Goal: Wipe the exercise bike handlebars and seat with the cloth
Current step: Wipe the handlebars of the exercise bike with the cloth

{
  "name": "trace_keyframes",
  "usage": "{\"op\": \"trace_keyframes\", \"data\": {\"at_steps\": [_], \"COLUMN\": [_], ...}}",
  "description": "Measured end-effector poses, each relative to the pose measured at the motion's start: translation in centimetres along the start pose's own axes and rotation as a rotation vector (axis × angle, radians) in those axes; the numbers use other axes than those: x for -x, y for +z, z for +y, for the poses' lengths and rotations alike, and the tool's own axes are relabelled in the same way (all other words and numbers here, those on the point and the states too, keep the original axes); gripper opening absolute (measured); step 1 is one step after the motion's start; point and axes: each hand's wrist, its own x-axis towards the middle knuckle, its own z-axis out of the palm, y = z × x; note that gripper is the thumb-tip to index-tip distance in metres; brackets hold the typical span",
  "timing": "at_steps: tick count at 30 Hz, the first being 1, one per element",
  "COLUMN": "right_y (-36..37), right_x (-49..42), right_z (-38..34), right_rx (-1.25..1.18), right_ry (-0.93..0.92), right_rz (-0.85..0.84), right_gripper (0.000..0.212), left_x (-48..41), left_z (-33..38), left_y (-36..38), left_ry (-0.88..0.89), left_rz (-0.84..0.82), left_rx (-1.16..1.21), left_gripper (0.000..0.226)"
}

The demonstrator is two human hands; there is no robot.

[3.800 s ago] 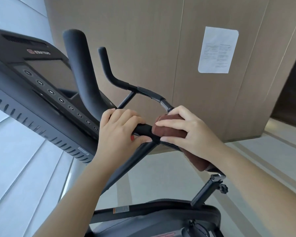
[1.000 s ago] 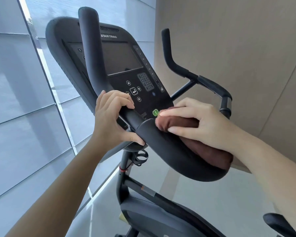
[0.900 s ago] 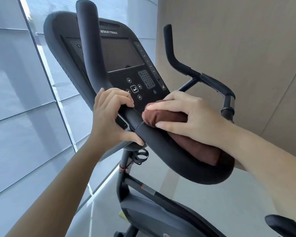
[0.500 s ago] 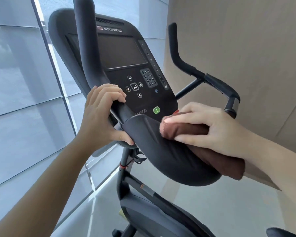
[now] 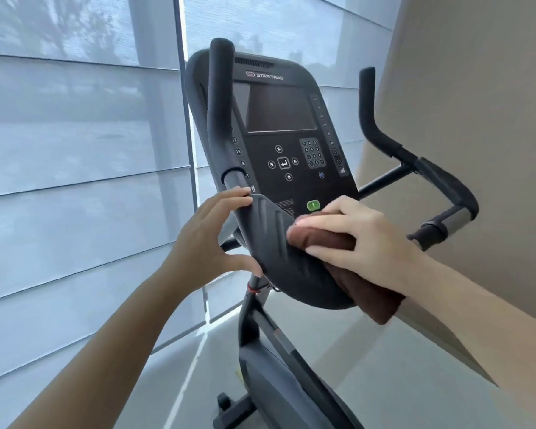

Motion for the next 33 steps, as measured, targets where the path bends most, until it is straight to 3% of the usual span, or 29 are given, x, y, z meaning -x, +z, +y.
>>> {"op": "trace_keyframes", "data": {"at_steps": [4, 8, 12, 19, 23, 26, 33], "right_y": [1.5, -0.3, -0.6, 2.7, 1.3, 0.8, 3.6], "right_x": [-3.4, 1.5, 4.5, -4.9, 0.9, 4.3, -1.8], "right_z": [-1.5, -0.4, 0.0, -3.9, -2.5, -2.2, -6.0], "right_rx": [-0.003, 0.054, 0.074, 0.076, 0.070, 0.138, 0.343], "right_ry": [-0.024, -0.112, -0.124, -0.060, -0.153, -0.176, -0.222], "right_rz": [0.001, -0.066, -0.006, -0.002, 0.004, 0.046, 0.030], "right_gripper": [0.037, 0.039, 0.037, 0.035, 0.036, 0.034, 0.028], "left_x": [-0.1, 0.0, -0.2, -0.4, -0.1, -0.2, -0.1], "left_z": [1.0, 1.0, 0.8, 0.5, 0.3, -0.1, -0.7], "left_y": [-0.2, -0.3, -0.4, -0.5, -0.3, 0.2, 0.9], "left_ry": [-0.067, -0.080, -0.073, -0.078, -0.047, -0.038, -0.062], "left_rz": [0.029, 0.004, 0.005, -0.008, 0.008, 0.022, 0.073], "left_rx": [-0.022, -0.067, -0.067, -0.015, -0.002, 0.019, 0.026], "left_gripper": [0.089, 0.088, 0.089, 0.090, 0.088, 0.089, 0.073]}}
